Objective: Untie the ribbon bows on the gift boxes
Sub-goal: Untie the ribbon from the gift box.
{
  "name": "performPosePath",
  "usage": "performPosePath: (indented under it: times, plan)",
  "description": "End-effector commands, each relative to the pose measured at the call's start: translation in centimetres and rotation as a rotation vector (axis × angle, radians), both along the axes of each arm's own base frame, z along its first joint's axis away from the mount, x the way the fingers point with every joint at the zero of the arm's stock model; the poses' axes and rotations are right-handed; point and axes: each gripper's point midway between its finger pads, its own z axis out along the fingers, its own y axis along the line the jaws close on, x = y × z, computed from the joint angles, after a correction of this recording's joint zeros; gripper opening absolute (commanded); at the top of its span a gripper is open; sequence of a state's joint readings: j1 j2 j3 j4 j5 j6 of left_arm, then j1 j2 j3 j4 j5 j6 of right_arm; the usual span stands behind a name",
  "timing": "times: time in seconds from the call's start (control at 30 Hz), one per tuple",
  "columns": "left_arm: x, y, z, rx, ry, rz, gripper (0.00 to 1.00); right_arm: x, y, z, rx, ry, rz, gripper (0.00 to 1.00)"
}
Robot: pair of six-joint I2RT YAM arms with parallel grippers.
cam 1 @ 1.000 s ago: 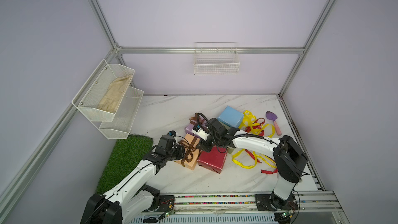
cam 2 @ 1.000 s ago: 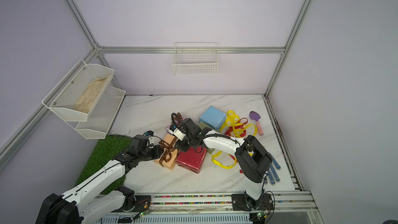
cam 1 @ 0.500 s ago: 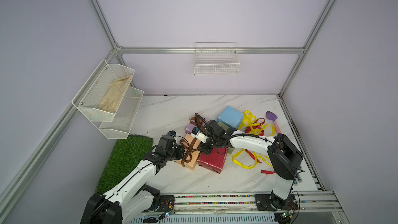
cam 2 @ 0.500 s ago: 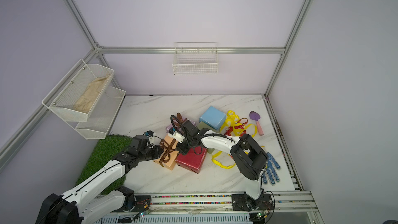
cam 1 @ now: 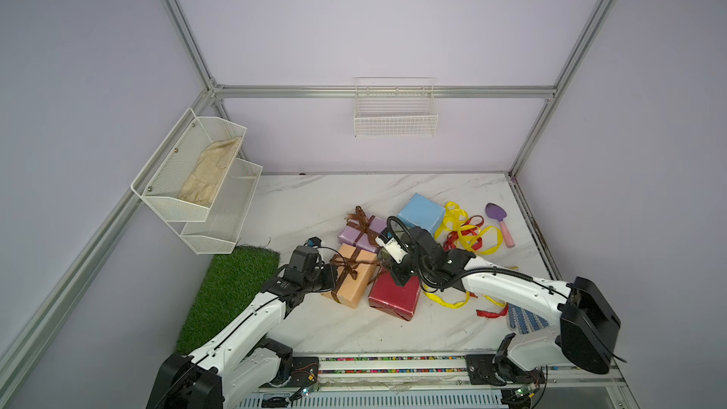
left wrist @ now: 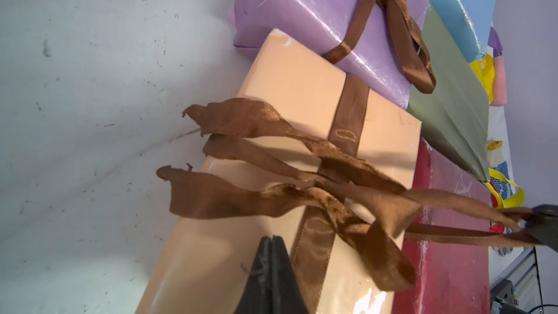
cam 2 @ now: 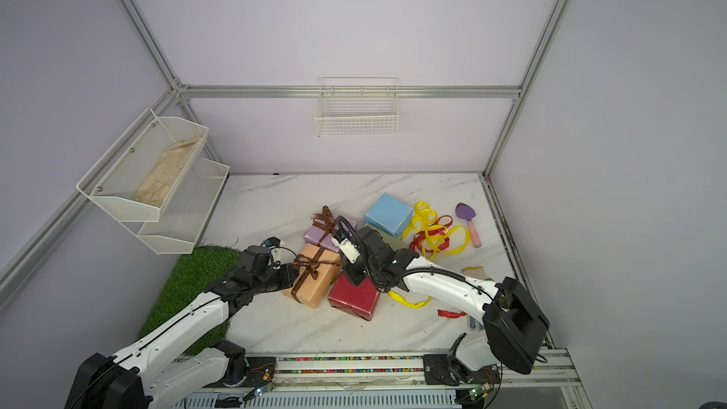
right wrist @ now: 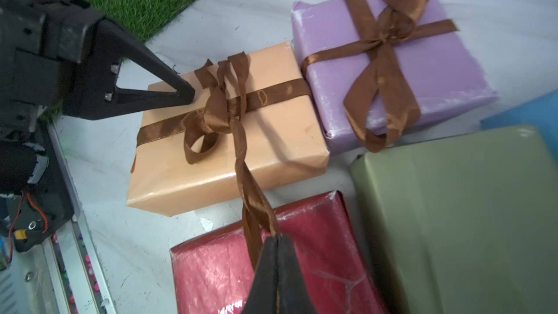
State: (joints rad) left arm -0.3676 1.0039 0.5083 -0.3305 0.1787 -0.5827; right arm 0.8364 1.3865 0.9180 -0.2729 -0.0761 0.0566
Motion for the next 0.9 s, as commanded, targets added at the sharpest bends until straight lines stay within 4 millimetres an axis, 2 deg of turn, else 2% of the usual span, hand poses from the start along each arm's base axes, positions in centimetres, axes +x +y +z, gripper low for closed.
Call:
performPosePath:
  times: [0.0,0.13,0.2,0.27,0.33,0.53,0.67,0.77,0.87]
  plan:
    - [-0.6,0.3,-1.0,0.033,0.028,-0.015,0.0,0.1,-2.3,0.0,0.039,-0.003,-0.144,0.0]
    - [-0.5,0.2,-1.0,0.035,0.032,-0.023,0.0,-1.5,-3.5,-2.9,-0.013,0.112,-0.176,0.0]
    - [-0.5,0.1,-1.0,0.036,0.033,-0.027,0.0,-2.1,-3.6,-4.2,-0.049,0.161,-0.163,0.16]
    - [-0.4,0.0,-0.9,0.033,0.033,-0.031,0.0,-2.3,-3.6,-4.8,-0.081,0.181,-0.151,0.23]
    - [-0.4,-0.2,-0.7,0.027,0.031,-0.037,0.0,-2.0,-3.3,-4.2,-0.08,0.166,-0.138,0.27]
    - [-0.6,-0.8,1.2,-0.016,-0.013,-0.062,0.0,-1.0,-0.9,0.0,-0.012,0.085,-0.04,0.43]
    - [-0.9,-1.3,3.1,-0.042,-0.056,-0.094,0.0,-0.2,1.8,0.3,-0.009,0.076,0.065,0.46]
    - [-1.2,-1.7,3.7,-0.049,-0.07,-0.116,0.0,0.4,3.3,-0.8,-0.037,0.095,0.114,0.47]
    - [-1.7,-2.1,3.4,-0.047,-0.059,-0.136,0.0,0.3,4.5,-1.9,-0.043,0.128,0.165,0.47]
